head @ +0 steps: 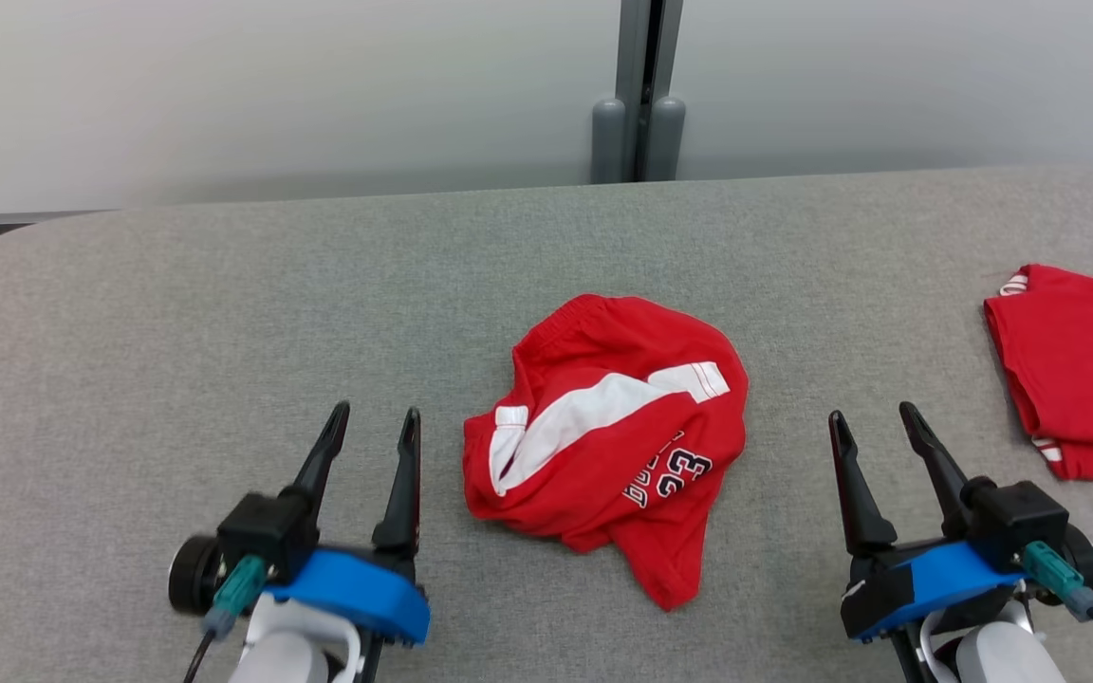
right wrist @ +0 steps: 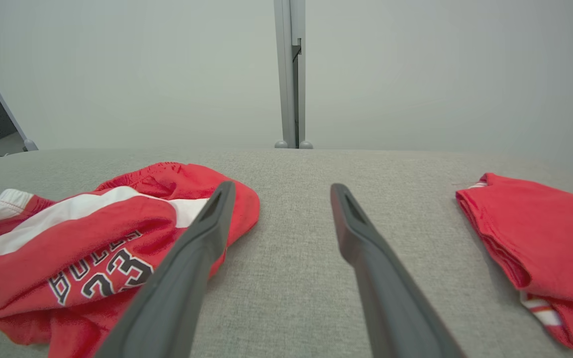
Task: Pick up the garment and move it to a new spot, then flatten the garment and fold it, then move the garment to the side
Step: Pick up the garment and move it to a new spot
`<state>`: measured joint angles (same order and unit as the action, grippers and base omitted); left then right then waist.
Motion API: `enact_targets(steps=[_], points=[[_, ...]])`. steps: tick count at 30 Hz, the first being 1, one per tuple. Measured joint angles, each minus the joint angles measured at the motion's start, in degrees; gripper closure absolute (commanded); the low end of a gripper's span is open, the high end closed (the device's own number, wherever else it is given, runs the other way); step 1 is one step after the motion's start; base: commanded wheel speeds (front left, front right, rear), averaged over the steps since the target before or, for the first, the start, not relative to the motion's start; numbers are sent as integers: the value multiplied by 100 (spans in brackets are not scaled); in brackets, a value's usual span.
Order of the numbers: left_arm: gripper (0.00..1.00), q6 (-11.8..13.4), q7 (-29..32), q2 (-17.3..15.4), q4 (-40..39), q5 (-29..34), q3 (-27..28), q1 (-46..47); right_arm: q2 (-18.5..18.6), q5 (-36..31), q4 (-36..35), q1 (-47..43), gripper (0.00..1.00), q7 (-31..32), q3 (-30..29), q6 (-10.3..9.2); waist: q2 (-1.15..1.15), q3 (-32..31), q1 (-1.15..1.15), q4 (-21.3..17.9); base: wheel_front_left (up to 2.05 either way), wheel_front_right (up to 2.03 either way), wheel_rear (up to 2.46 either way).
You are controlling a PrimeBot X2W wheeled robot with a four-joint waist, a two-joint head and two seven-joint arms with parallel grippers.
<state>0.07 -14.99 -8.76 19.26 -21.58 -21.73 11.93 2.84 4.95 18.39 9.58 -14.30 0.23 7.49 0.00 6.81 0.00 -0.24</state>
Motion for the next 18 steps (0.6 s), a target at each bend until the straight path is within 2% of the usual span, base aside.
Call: enact_targets(steps=[8, 18], points=[[0, 165, 0, 12, -246, -1, 388, -892, -1, 181, -24, -280, 0, -40, 122, 0, 0, -212, 0, 119, 0, 0, 0], [0, 172, 0, 71, -445, 143, 633, -1212, -1, 286, 82, -385, 0, -58, 261, 0, 0, -302, 0, 160, 0, 0, 0]])
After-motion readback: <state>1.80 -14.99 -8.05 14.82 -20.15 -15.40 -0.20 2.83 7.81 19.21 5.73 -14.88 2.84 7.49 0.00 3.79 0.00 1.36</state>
